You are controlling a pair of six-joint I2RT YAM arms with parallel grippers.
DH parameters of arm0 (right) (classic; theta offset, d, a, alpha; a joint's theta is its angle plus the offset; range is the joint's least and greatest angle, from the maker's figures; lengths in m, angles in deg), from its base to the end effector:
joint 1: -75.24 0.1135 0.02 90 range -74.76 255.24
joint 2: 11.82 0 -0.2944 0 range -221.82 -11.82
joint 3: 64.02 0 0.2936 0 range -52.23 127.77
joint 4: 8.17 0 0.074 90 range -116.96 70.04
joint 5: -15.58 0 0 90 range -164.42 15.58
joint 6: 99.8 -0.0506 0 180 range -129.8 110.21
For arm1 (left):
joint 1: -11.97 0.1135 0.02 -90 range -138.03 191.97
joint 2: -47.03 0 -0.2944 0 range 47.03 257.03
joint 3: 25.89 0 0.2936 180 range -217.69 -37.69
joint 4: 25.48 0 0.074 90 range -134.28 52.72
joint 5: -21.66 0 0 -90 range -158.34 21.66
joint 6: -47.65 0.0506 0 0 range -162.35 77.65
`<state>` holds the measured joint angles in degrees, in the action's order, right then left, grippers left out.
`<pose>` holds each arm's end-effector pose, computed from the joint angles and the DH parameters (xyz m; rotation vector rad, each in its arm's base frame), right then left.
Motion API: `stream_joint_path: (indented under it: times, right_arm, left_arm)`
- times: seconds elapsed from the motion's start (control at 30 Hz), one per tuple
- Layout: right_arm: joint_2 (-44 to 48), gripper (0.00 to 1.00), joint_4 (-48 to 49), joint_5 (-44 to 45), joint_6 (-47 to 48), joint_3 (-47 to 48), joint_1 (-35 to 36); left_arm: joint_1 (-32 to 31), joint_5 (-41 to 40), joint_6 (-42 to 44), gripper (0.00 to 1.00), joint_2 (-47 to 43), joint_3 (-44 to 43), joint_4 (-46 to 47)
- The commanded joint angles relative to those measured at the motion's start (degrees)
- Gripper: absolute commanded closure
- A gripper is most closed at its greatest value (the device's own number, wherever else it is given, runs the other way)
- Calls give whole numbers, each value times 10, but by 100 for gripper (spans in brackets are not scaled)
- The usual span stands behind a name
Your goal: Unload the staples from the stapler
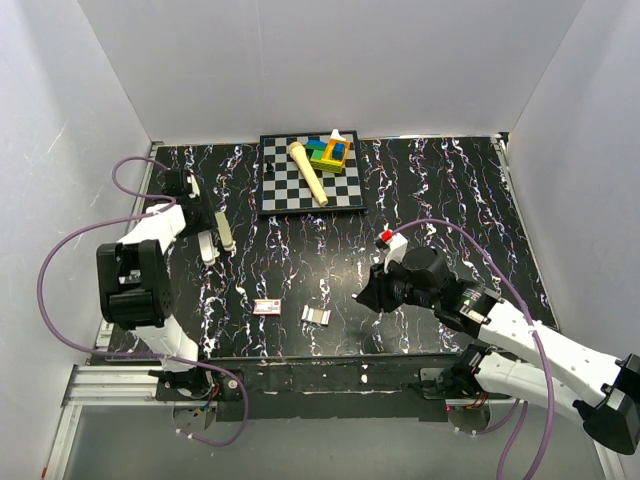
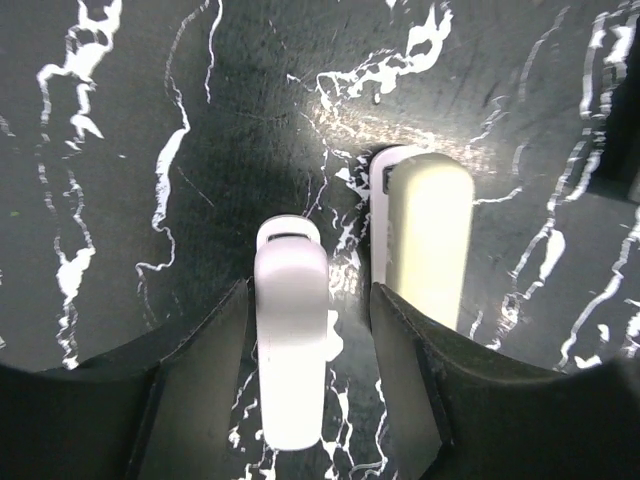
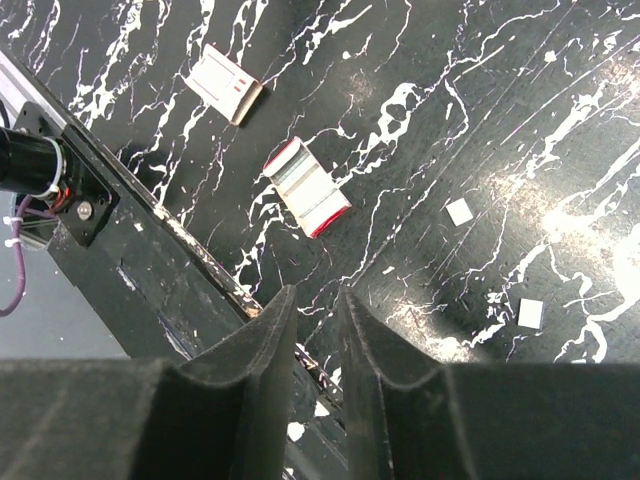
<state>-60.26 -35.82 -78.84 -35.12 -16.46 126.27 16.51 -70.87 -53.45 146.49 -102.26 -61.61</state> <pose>0.1401 0.1794 0.2698 -0.5368 2.1261 0.8721 0.4008 0.0341 0.1817 -0.3698 2.5764 0.0164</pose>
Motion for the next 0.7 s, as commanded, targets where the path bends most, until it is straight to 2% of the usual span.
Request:
stream_joint_path:
  times: [0.0, 0.1, 0.2, 0.3, 0.5, 0.67]
  right_arm:
    - [1, 66, 1, -11, 9, 22, 2]
    - [-13, 61, -18, -9, 25, 37, 2]
    - [-21, 51, -34, 1, 36, 49, 1]
    - [-21, 44, -46, 7, 51, 59, 1]
    - [-22, 43, -85, 15, 76, 77, 1]
    - [-37, 43, -141, 31, 114, 101, 1]
  left_arm:
    - [-3, 1, 13, 48, -95, -15, -19]
    - [-3, 5, 10, 47, -149, -11, -28]
    - [-4, 23, 4, 47, -202, -8, -39]
    - [-4, 79, -4, 47, -254, 2, -47]
    - [-26, 282, -6, 47, -338, 56, -24]
    - [-108, 359, 18, 47, -392, 95, -13]
